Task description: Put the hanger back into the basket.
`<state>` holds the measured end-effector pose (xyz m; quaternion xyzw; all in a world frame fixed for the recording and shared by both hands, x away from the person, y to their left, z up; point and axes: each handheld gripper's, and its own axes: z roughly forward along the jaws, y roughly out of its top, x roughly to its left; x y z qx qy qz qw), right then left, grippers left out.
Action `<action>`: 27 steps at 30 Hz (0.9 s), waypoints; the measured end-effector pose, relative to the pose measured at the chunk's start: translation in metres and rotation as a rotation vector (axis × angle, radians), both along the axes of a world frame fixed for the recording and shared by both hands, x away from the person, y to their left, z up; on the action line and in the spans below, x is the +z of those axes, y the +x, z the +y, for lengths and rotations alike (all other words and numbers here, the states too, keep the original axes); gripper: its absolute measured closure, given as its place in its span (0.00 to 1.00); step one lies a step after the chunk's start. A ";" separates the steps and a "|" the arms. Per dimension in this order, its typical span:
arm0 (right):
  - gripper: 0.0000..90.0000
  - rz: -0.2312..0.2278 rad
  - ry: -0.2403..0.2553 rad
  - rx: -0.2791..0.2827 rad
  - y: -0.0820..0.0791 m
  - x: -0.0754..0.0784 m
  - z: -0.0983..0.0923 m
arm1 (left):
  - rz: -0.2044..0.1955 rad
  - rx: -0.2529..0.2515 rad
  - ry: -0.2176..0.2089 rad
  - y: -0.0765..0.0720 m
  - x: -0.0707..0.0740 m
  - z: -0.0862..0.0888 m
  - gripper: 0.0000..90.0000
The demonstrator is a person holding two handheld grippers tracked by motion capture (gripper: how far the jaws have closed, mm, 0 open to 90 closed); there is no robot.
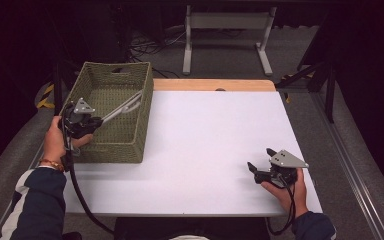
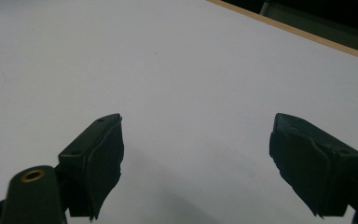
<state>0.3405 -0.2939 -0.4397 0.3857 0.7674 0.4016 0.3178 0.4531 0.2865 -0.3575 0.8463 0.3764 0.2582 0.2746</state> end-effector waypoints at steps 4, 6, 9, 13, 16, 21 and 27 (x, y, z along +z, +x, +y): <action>0.20 0.002 -0.001 0.001 0.000 0.000 0.000 | -0.024 0.008 -0.003 -0.003 0.005 0.001 0.86; 0.20 0.002 -0.001 0.002 0.000 0.000 0.001 | -0.027 0.006 -0.013 -0.004 0.006 0.001 0.85; 0.20 0.002 0.002 0.002 0.000 0.000 0.001 | -0.048 0.003 -0.026 -0.007 0.008 -0.002 0.82; 0.20 0.004 0.000 0.003 0.000 0.000 0.001 | -0.091 -0.007 -0.049 -0.009 0.011 -0.006 0.78; 0.20 0.004 0.000 0.000 0.000 0.000 0.000 | -0.121 -0.026 -0.072 -0.013 0.013 -0.010 0.73; 0.20 0.004 -0.001 0.001 0.000 0.000 0.001 | -0.163 -0.051 -0.103 -0.019 0.018 -0.019 0.66; 0.20 0.003 0.000 -0.001 0.000 0.000 0.000 | -0.221 -0.075 -0.173 -0.028 0.026 -0.032 0.41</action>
